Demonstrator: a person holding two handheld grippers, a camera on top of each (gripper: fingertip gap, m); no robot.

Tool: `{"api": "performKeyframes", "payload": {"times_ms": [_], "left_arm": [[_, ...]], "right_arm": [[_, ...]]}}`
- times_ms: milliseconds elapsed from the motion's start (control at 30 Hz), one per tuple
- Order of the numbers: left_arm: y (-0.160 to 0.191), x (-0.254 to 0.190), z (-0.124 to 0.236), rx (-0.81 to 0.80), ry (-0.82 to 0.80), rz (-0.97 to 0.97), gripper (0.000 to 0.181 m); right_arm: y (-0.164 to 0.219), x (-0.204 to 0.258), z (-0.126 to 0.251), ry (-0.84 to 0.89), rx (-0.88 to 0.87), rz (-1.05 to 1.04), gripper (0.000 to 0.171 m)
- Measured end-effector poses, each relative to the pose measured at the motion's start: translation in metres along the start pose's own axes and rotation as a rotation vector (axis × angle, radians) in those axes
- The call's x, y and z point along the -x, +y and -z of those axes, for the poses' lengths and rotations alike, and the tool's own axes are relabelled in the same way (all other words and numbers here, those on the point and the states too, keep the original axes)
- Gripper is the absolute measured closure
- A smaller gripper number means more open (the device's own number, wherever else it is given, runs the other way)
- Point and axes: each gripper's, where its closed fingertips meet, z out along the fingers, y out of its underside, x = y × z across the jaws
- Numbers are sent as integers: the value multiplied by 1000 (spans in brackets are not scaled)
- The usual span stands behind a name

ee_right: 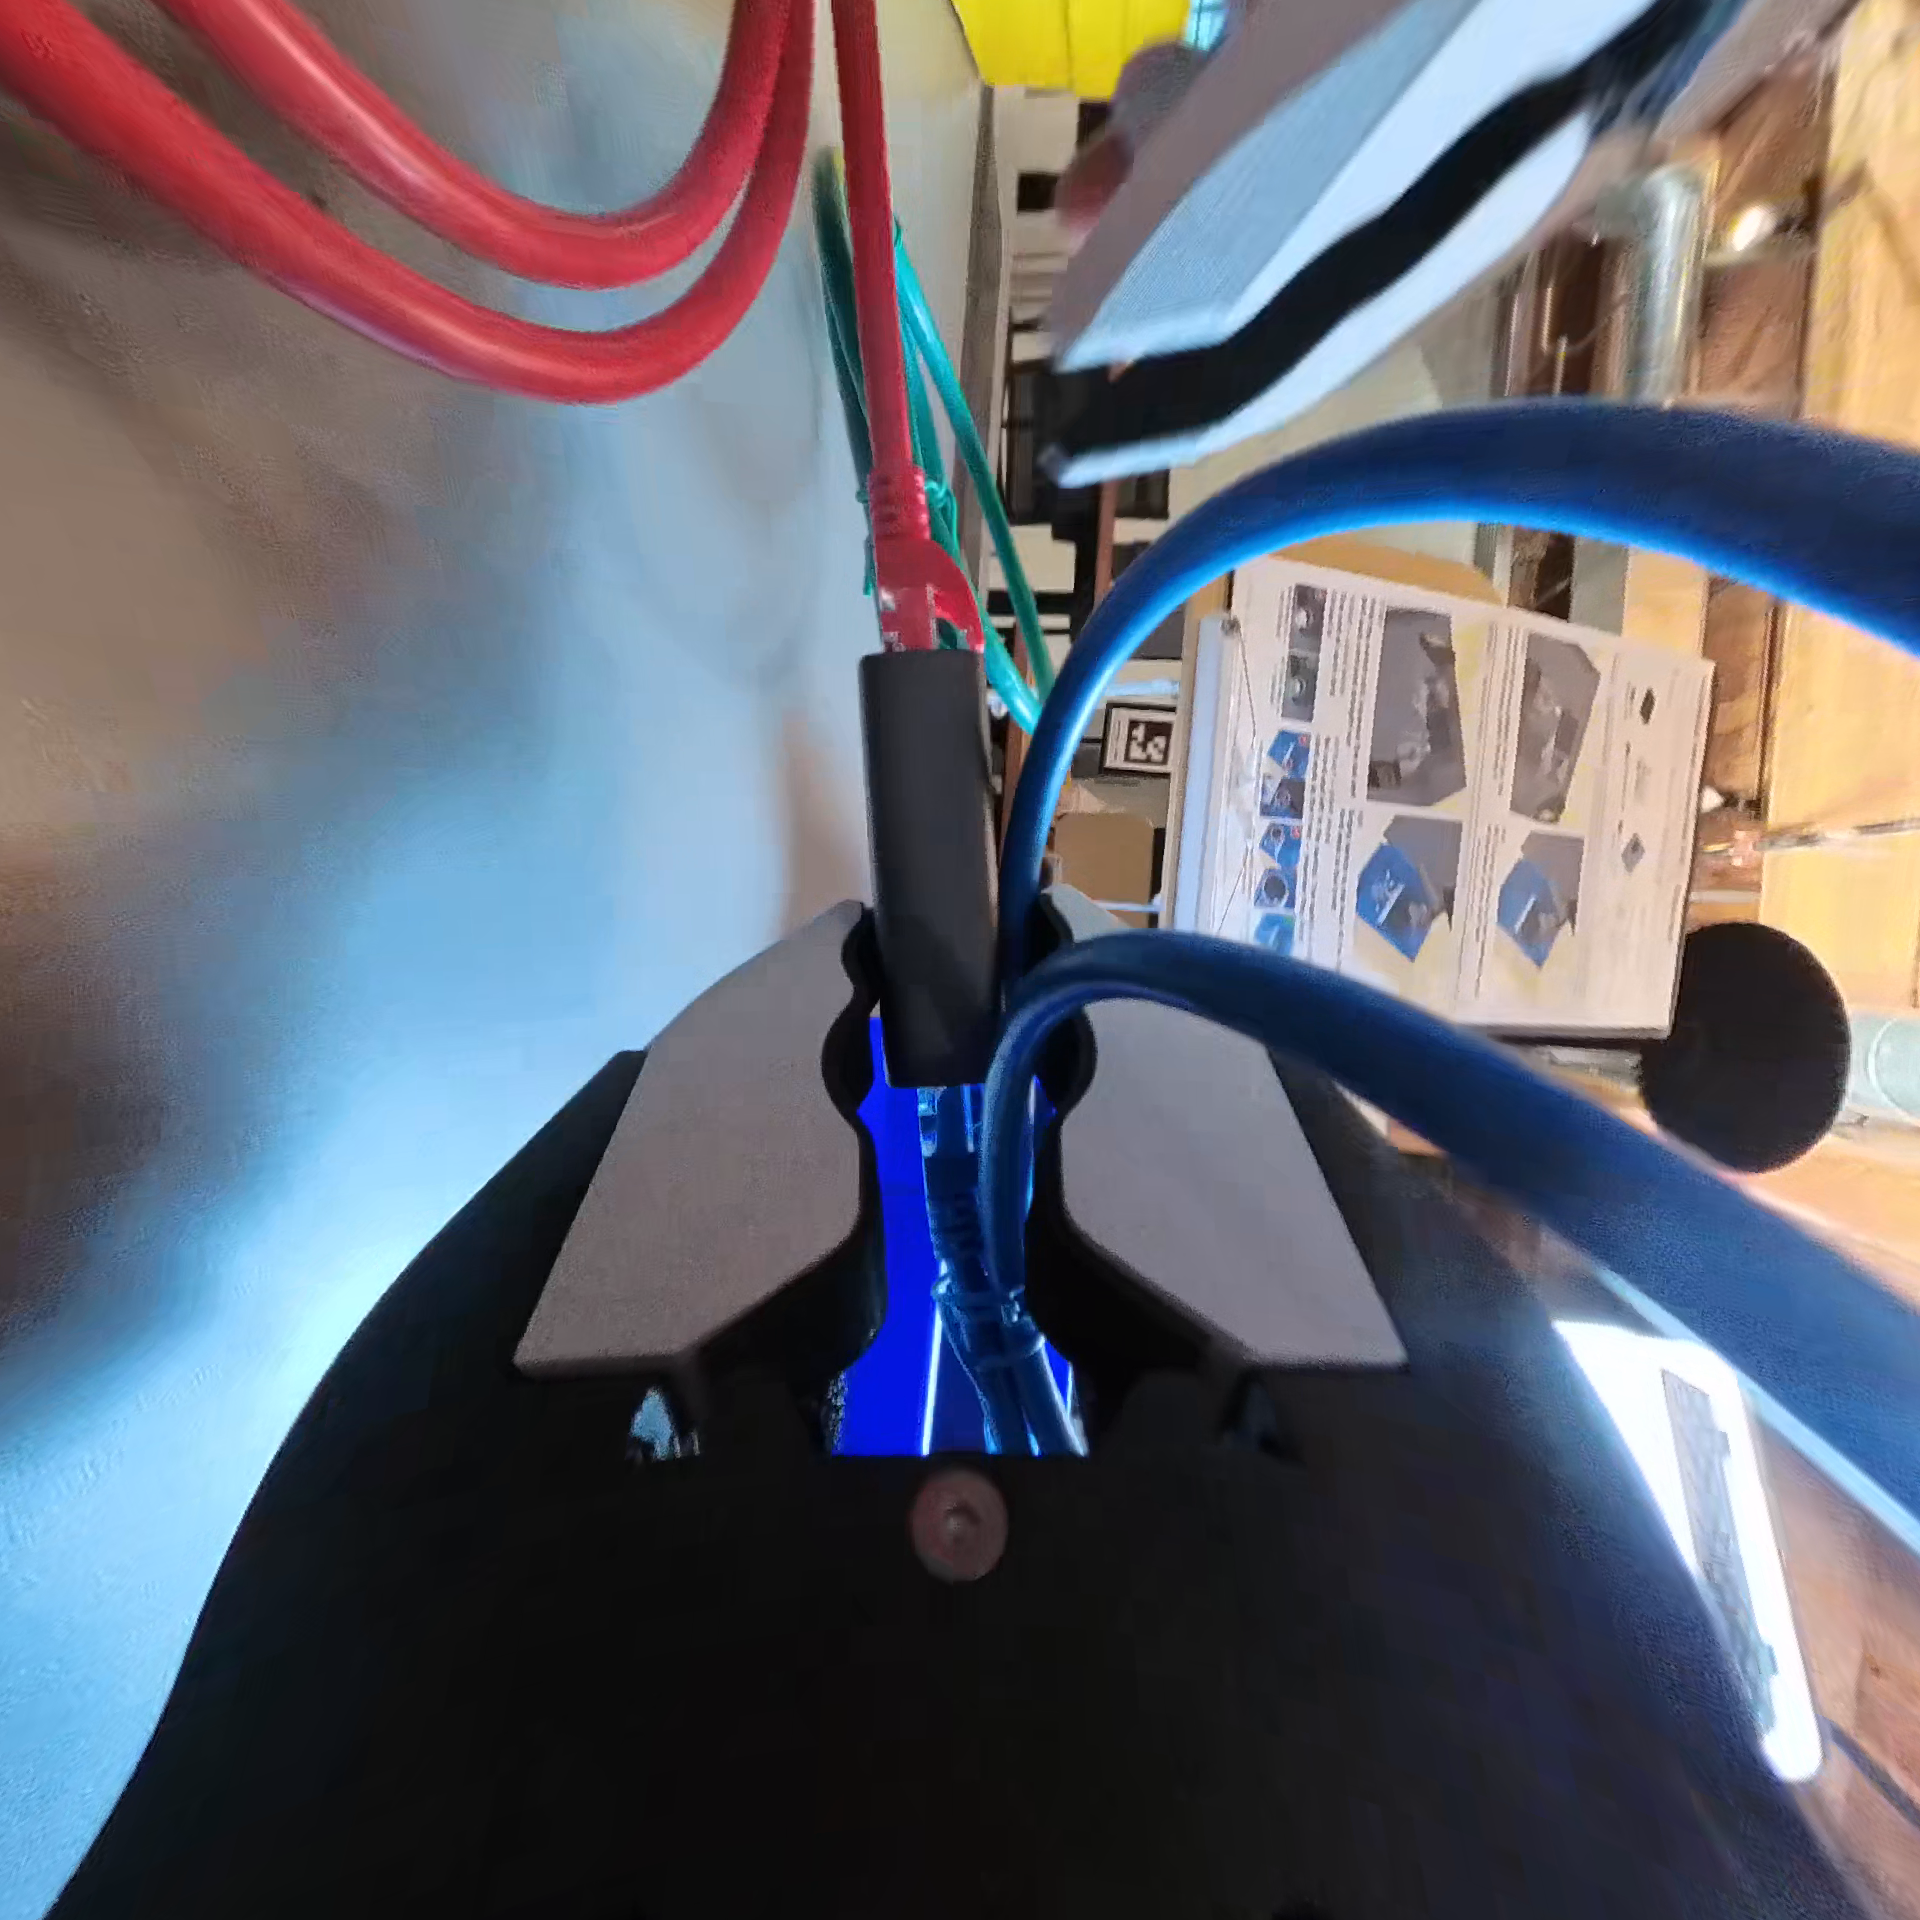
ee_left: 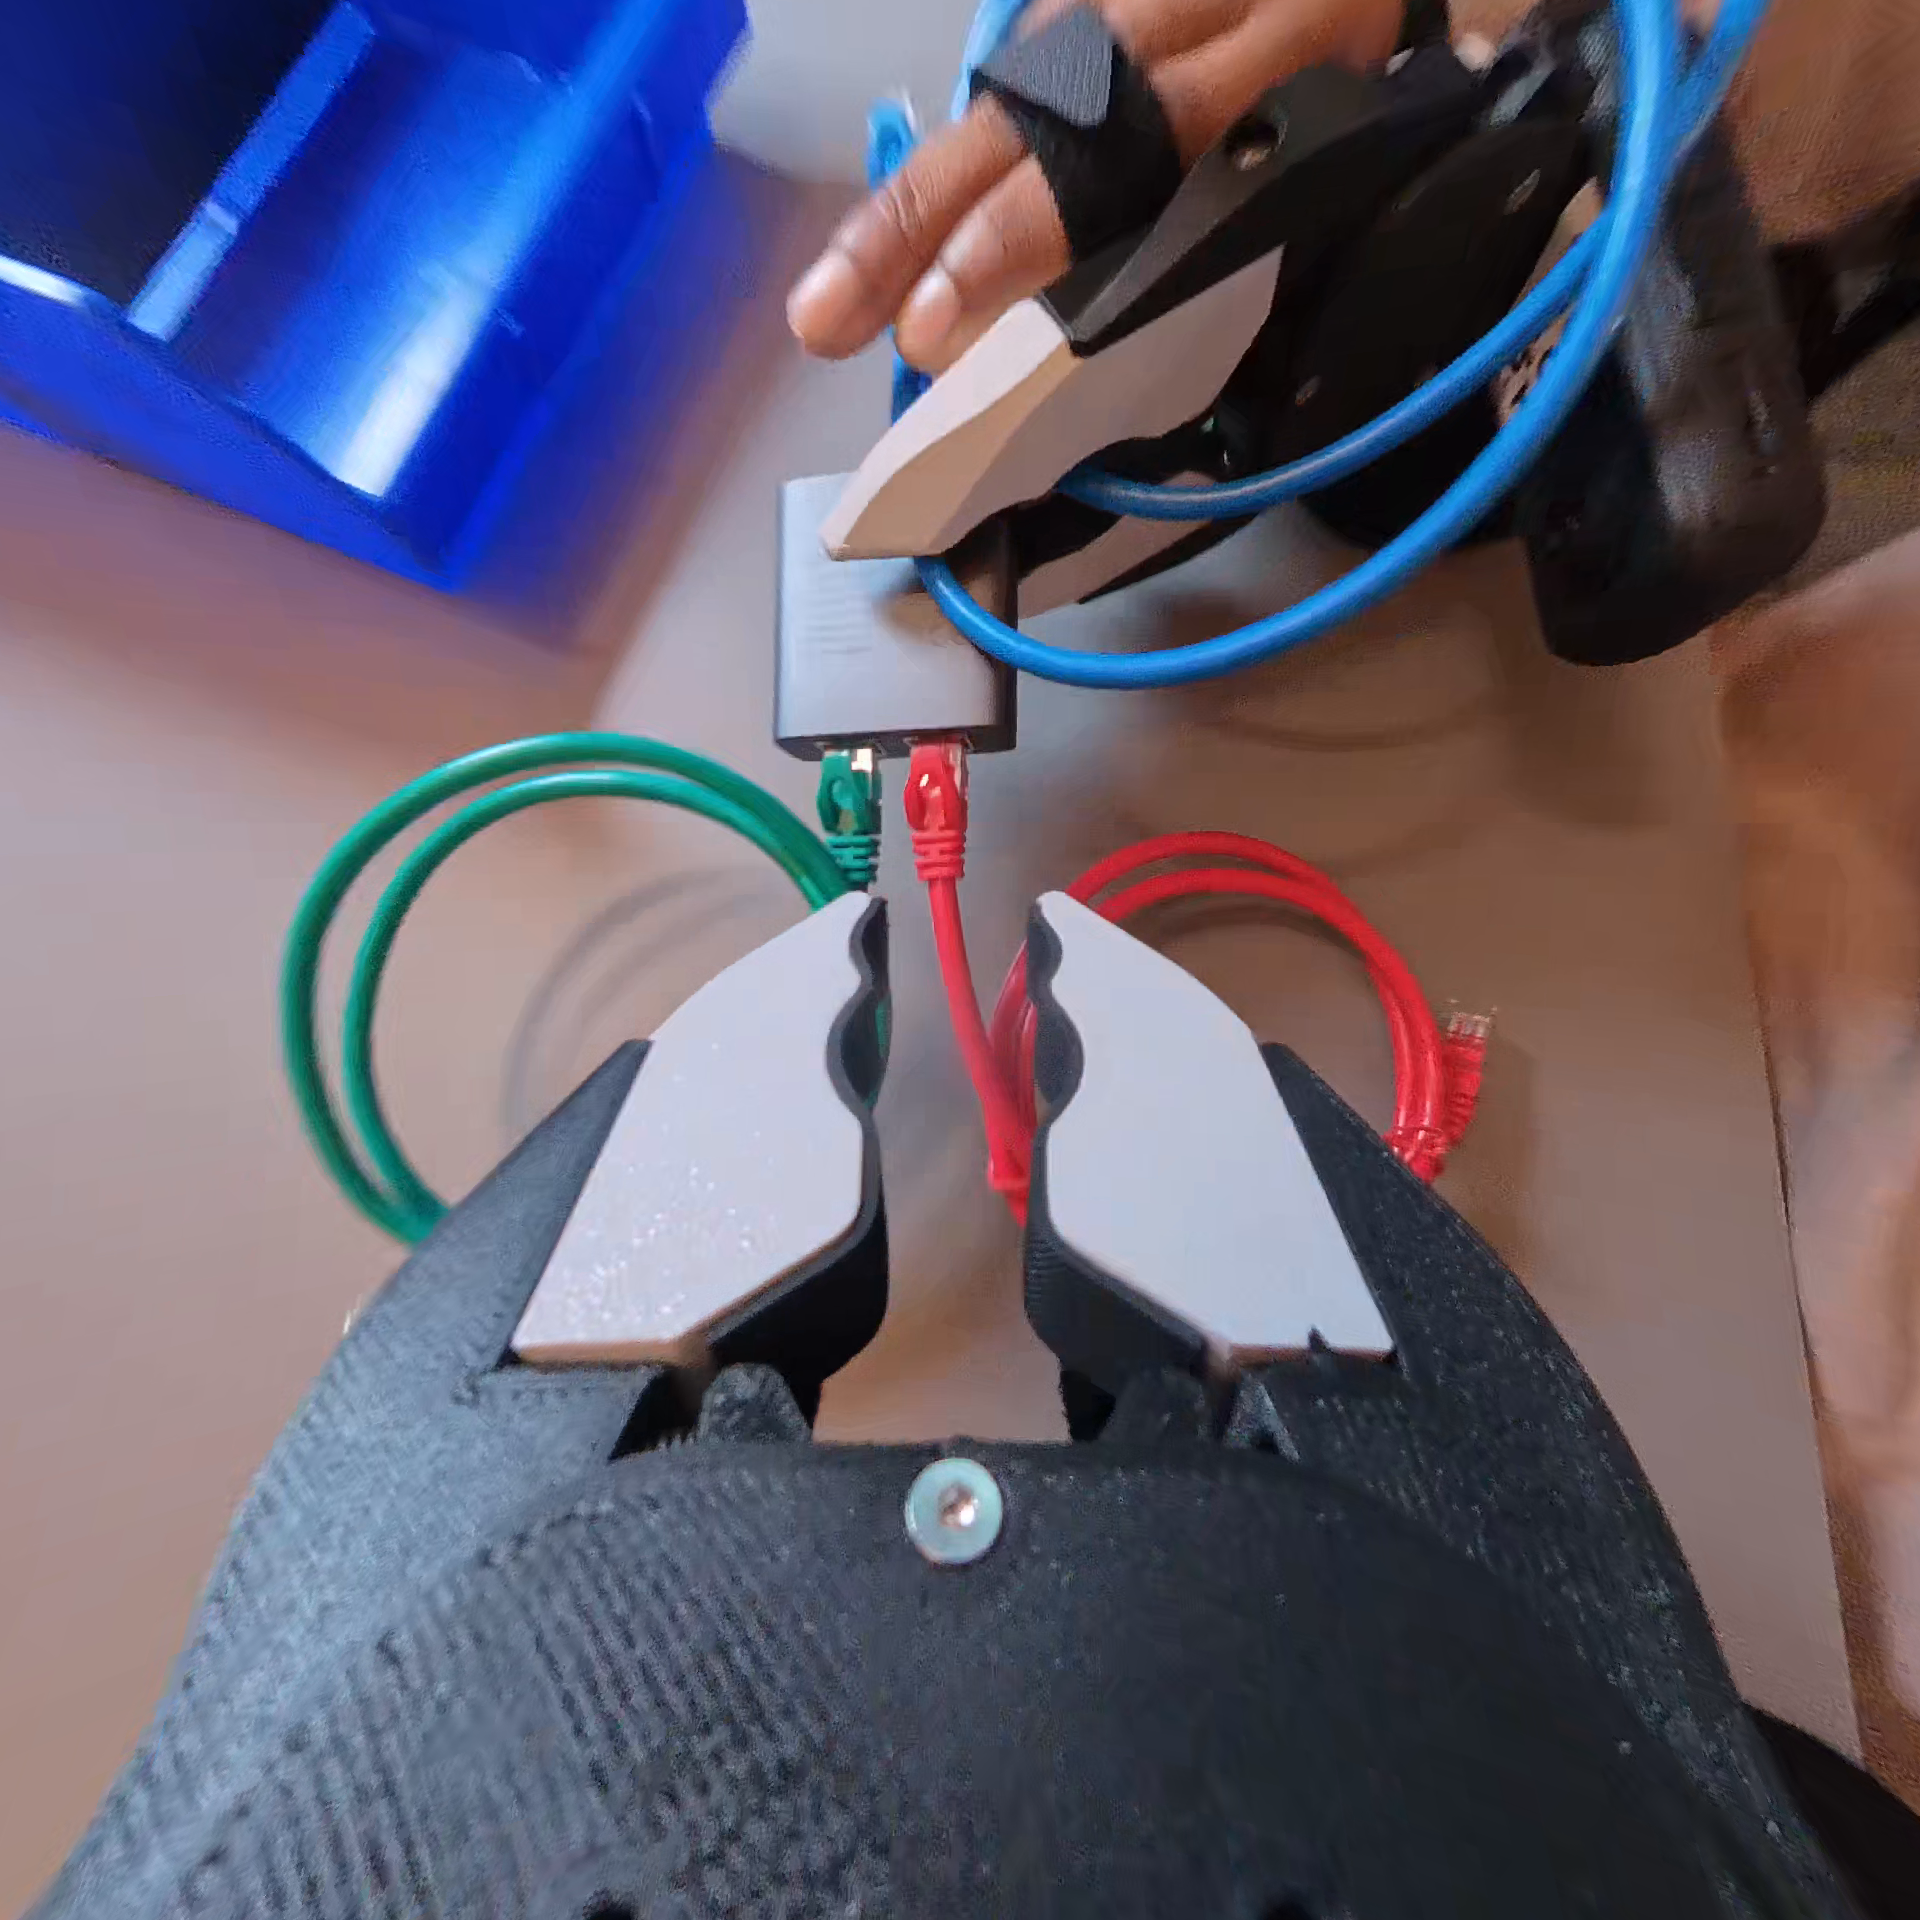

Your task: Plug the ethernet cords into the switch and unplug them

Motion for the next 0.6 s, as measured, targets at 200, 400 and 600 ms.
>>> {"api": "performKeyframes", "payload": {"times_ms": [200, 400, 600], "left_arm": [[2, -1, 36, -245, -187, -11, 151], [19, 10, 61, -377, -418, -38, 154], [36, 39, 134, -692, -447, 228, 163]], "right_arm": [[12, -5, 3, -64, 42, -133, 143], [10, -15, 4, -179, 59, -338, 143], [56, -68, 22, -188, 139, -561, 143]]}}
